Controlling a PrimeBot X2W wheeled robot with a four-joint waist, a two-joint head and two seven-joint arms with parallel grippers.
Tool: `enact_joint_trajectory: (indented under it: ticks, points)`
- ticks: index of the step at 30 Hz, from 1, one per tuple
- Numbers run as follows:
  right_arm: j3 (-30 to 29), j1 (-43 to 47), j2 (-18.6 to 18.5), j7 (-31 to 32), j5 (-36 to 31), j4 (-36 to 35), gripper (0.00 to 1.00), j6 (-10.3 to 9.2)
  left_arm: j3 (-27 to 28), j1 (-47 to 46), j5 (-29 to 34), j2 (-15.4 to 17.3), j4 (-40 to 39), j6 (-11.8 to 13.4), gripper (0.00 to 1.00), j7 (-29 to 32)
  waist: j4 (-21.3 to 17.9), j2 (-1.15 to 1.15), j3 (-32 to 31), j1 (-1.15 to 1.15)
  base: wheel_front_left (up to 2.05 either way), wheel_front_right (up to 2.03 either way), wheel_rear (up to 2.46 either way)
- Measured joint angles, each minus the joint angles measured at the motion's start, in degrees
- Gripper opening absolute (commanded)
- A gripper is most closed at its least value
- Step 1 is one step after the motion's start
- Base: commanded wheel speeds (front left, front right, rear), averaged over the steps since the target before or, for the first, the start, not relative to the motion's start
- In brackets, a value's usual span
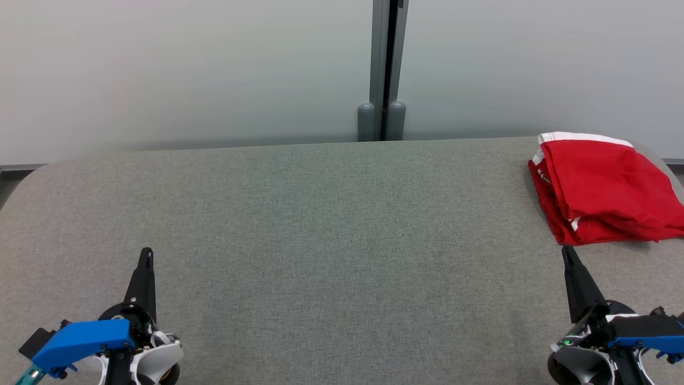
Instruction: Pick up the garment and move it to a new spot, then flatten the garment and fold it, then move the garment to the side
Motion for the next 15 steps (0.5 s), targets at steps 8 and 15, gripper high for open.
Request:
enact_joint_trajectory:
  ticks: [8, 15]
  points:
    - [0.0, 0.0, 0.0, 0.0, 0.0, 0.0, 0.00, 0.00, 0.0, 0.0, 0.0, 0.0, 0.0, 0.0, 0.00, 0.0, 0.0, 0.00, 0.0, 0.01, 0.00, 0.00, 0.00]
    - [0.0, 0.0, 0.0, 0.0, 0.0, 0.0, 0.00, 0.00, 0.0, 0.0, 0.0, 0.0, 0.0, 0.0, 0.00, 0.0, 0.0, 0.00, 0.0, 0.01, 0.00, 0.00, 0.00]
